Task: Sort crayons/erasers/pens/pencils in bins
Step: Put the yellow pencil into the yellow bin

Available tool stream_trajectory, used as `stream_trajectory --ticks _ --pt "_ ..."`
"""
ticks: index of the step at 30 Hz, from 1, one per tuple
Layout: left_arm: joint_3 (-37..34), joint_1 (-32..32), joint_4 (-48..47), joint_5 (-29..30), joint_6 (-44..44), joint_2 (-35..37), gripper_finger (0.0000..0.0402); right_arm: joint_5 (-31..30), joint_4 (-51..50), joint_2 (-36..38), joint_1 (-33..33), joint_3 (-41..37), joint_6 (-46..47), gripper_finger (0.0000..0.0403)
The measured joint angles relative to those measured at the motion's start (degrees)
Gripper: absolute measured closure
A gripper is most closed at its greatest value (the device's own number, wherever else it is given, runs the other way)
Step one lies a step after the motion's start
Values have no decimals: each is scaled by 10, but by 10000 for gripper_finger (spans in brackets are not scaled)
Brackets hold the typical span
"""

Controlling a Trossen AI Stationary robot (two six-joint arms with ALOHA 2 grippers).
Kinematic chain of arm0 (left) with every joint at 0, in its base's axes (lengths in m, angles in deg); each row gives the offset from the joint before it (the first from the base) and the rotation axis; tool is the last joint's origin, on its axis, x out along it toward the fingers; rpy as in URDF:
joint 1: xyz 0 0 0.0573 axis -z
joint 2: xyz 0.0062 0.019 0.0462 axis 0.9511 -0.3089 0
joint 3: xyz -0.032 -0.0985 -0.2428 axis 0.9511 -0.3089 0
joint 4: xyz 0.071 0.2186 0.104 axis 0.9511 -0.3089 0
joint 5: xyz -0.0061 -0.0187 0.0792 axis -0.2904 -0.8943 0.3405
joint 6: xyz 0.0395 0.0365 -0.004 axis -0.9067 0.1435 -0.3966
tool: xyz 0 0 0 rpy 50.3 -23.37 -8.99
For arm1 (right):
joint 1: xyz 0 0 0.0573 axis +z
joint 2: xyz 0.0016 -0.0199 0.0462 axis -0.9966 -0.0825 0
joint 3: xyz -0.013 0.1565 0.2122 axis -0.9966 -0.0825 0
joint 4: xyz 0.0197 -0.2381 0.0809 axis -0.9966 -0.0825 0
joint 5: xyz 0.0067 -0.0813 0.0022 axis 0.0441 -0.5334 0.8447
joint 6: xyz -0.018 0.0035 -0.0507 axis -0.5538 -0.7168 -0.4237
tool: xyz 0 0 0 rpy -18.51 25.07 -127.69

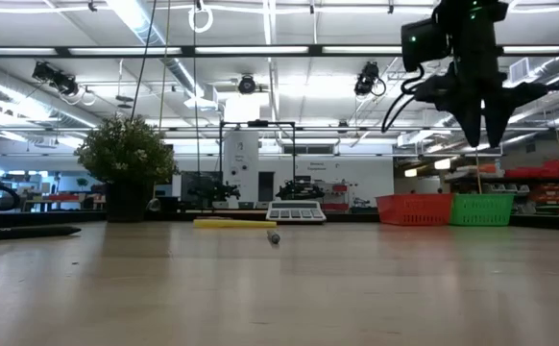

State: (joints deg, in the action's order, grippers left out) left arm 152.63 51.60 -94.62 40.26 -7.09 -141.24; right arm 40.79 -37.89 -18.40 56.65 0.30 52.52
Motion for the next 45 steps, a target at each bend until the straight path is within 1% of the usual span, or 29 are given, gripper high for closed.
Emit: stream_trajectory --ticks 5,10,15,22,27,32,38,41,45 --pt "0 0 -6 -1 -3 1 376 32 2 -1 123 -21 106 253" --pt "0 0 -11 -1 -3 -9 367 91 9 -1 240 -59 216 254" --pt "0 1 -17 -3 -28 -15 368 130 59 -1 345 -99 322 254" --pt "0 1 -21 -4 -27 -25 376 133 142 -2 467 -125 482 254" --pt "0 1 -24 -5 -26 -27 372 123 173 -4 553 -130 586 254" --pt "0 1 -24 -5 -26 -27 366 114 186 -11 619 -130 662 254" --pt "0 1 -24 -5 -26 -26 370 106 242 -35 674 -130 722 254" --pt "0 1 -24 -5 -25 -26 374 102 257 -52 694 -130 741 254" --pt "0 1 -24 -5 -25 -26 376 92 276 -78 710 -130 744 254"
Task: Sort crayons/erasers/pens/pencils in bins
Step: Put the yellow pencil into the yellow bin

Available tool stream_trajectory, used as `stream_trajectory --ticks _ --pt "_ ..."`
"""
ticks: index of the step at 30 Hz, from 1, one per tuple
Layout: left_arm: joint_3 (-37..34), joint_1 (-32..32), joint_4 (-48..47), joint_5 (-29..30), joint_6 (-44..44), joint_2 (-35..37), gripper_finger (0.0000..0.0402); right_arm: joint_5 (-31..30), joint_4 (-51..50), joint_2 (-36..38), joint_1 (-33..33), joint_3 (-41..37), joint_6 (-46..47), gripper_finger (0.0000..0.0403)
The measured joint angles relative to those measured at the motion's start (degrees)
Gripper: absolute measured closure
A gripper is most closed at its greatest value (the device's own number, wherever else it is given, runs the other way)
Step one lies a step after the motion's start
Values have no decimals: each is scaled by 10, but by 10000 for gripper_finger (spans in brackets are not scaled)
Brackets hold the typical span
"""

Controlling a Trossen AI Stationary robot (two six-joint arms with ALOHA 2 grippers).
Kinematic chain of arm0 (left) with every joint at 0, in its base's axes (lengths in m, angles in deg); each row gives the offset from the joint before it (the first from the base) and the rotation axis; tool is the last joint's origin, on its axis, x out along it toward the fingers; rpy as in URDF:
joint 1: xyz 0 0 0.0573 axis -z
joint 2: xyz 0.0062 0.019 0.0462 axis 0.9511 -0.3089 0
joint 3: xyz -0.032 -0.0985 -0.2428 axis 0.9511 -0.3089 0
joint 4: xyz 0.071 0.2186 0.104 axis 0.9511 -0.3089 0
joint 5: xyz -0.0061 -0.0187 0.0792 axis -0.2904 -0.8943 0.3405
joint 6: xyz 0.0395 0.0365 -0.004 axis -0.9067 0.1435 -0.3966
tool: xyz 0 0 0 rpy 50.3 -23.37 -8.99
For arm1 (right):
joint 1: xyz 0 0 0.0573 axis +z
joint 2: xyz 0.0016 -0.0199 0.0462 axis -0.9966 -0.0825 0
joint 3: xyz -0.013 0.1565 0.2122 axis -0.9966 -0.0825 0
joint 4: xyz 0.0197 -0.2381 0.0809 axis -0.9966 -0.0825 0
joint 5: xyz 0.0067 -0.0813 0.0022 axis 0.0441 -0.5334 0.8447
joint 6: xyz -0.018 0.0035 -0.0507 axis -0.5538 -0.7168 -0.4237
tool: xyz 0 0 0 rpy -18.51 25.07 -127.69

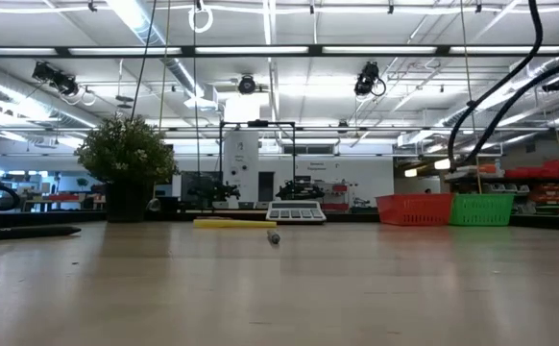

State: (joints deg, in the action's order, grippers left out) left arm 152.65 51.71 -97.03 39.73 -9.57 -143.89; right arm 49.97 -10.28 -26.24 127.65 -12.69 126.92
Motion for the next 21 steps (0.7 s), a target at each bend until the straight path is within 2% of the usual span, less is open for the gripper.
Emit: stream_trajectory --ticks 11,16,21 --pt "0 0 0 0 33 0 375 -16 24 -55 3 -18 -5 254" --pt "0 0 0 0 41 0 377 -15 80 -60 3 -59 -5 254" --pt "0 0 0 0 46 0 368 -6 91 -60 3 -76 -5 254"
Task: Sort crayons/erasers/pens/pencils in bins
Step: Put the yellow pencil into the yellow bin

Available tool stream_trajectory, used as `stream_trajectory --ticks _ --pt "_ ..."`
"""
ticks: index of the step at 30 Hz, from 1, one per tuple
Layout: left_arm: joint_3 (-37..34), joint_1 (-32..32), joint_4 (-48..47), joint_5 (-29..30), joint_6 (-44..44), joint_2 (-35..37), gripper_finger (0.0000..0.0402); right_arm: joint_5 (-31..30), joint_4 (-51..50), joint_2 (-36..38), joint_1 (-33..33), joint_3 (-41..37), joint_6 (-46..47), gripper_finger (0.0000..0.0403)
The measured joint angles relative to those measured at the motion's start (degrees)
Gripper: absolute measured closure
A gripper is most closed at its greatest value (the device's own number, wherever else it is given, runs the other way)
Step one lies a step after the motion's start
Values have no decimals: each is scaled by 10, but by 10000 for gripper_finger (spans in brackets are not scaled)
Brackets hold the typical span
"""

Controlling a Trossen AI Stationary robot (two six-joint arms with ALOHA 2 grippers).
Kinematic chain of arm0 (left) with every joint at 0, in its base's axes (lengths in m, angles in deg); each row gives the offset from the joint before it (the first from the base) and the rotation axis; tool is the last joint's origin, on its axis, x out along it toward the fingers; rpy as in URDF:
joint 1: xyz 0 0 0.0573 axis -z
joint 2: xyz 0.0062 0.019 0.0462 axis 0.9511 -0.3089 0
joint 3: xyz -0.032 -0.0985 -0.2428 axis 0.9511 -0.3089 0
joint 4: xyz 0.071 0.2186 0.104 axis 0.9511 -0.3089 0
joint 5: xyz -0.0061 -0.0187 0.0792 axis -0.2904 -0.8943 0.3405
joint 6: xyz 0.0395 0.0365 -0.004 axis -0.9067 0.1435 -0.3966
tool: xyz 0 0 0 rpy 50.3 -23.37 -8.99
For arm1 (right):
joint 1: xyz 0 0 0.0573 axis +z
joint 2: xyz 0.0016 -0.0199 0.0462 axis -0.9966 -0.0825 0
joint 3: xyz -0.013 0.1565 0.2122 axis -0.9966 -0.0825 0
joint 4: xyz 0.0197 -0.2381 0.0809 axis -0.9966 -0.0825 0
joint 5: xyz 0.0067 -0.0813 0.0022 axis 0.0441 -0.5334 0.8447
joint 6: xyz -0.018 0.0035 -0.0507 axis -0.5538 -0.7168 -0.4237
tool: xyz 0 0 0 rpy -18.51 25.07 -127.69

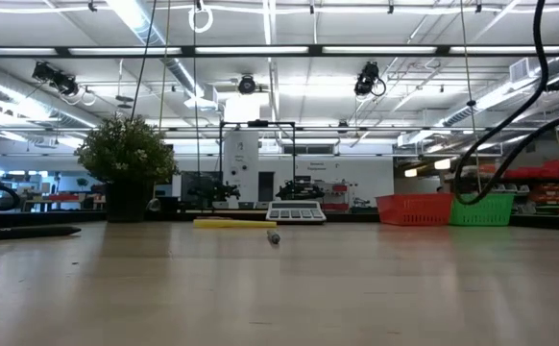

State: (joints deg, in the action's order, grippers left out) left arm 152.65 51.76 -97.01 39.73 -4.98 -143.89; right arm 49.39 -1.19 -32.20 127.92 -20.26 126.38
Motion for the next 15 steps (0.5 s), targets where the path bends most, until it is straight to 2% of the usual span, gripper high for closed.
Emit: stream_trajectory --ticks 9,15 --pt "0 0 0 0 12 0 372 -13 -1 0 0 -3 -17 256" --pt "0 0 0 0 10 0 376 -17 -2 0 0 -3 -20 290"
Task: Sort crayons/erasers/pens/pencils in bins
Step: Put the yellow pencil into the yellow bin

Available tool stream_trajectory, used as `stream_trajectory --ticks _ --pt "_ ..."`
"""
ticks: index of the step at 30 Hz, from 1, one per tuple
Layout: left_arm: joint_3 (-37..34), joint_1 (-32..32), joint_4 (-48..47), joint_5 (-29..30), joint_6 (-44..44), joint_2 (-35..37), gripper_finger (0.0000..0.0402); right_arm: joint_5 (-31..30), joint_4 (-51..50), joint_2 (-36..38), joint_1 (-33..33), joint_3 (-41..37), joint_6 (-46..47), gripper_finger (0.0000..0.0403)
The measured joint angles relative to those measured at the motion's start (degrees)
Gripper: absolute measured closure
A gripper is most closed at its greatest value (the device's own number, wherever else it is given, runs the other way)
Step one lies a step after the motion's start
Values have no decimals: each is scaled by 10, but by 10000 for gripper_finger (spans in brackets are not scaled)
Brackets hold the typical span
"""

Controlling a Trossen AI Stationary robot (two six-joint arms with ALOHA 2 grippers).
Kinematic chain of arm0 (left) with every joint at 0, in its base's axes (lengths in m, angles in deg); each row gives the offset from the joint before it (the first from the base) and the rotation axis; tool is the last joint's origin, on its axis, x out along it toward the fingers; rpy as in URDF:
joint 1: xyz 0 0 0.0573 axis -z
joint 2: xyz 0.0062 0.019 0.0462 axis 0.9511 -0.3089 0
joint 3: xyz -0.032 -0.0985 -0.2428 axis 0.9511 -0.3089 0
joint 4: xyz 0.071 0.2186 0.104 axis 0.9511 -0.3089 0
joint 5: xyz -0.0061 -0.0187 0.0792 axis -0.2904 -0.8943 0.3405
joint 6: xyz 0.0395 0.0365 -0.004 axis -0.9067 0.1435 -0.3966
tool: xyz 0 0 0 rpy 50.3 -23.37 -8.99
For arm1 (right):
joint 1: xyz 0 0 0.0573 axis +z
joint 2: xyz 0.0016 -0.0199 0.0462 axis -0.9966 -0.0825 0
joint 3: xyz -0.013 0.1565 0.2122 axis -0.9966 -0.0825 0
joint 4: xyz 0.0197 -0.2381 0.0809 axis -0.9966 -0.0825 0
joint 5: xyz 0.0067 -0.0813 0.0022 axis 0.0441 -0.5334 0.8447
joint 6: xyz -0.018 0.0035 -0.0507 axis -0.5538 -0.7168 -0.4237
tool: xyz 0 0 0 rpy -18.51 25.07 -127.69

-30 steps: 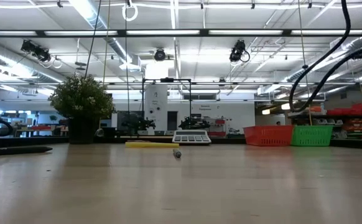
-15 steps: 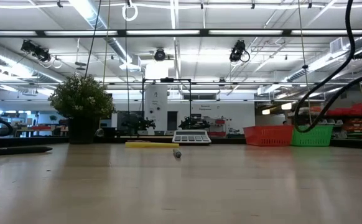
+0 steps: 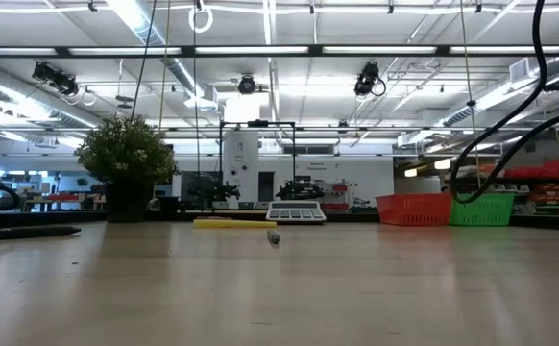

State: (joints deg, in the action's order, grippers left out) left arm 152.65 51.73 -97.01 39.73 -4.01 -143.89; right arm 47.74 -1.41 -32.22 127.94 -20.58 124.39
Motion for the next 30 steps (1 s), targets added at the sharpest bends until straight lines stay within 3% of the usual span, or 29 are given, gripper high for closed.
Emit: stream_trajectory --ticks 10,25,30 --pt "0 0 0 39 -2 0 369 -6 -8 0 0 0 -14 349" --pt "0 0 0 43 1 0 368 -18 -22 40 -2 25 -26 348" --pt "0 0 0 43 0 0 376 -58 -18 75 -2 43 -38 348"
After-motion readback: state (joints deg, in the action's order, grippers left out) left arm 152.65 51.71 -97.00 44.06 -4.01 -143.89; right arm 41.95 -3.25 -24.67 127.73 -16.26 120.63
